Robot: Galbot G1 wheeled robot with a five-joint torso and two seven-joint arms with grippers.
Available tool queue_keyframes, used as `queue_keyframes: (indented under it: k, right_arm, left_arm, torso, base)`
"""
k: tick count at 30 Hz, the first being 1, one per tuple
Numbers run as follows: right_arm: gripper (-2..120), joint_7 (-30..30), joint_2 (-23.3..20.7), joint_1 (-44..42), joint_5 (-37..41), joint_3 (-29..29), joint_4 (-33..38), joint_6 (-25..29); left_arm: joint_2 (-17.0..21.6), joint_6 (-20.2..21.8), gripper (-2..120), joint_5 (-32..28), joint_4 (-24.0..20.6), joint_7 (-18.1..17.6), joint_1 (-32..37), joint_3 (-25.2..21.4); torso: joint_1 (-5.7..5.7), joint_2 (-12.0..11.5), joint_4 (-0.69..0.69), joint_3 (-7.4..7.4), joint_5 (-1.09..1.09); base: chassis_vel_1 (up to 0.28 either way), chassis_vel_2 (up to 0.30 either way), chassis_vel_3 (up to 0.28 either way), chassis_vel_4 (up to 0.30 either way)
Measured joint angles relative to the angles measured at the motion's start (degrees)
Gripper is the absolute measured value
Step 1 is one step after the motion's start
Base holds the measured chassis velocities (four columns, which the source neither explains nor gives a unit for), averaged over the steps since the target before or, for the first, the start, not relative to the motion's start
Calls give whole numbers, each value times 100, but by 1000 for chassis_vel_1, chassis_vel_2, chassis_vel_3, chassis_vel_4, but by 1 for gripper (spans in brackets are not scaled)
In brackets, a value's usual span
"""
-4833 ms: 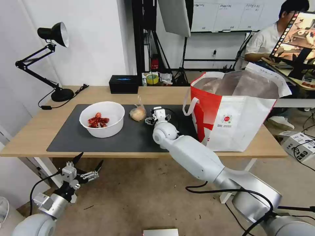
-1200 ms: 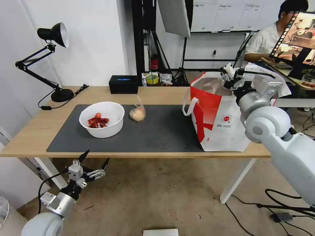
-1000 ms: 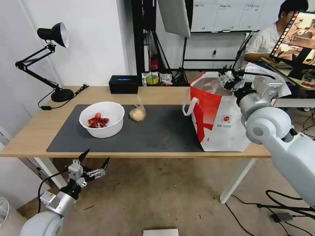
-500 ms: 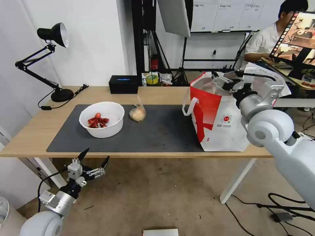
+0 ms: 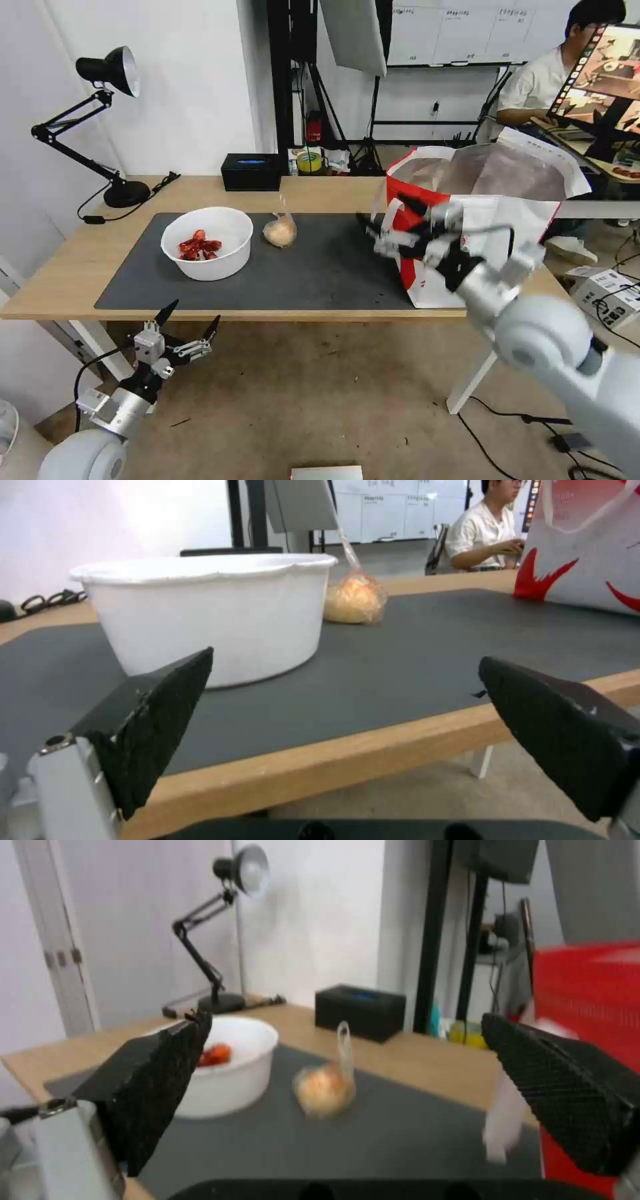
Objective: Pick up the trash from the table and place it into the takeout bag.
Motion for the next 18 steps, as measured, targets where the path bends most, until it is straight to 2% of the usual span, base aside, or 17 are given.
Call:
queue_keyframes:
  k: [5,8,9,12,15,18]
  right_arm:
    - [100,124,209,-836,-505,255,-10,343]
    - [100,265,539,-1633,-988,528,-151,697]
    - [100,265,539,-1633,-988,528,-151,697]
    - [100,302,1001,-2525,-1590,565,-516,1200]
    - [100,282,1237,-2721,-1660,544,-752,1266]
    - [100,278,1295,-2731,-1646,544,-825,1266]
  left_arm:
    - [-32,-5,100,9,-10,5,19,-1]
    - [-61,-10,100,17,-19,8,39,-11]
    - [-61,-10,100,17,-19,8,39,-11]
    - [-97,-32,100,44,20,21,56,-10]
    - [-106,-37,100,72,34,26,42,12]
    - [-97,-37,100,78,36,32,62,10]
  torso:
    - [0,0,0,0,0]
    - [0,0,-1,0,0]
    - [0,0,-1,0,0]
    - [-1,0,-2,0,0]
    - [0,0,-1,0,0]
    - [0,0,-1,0,0]
  base:
    - [0,0,0,0]
    - [0,0,0,0]
    - [0,0,0,0]
    - [0,0,0,0]
    - [0,0,0,0]
    - [0,0,0,0]
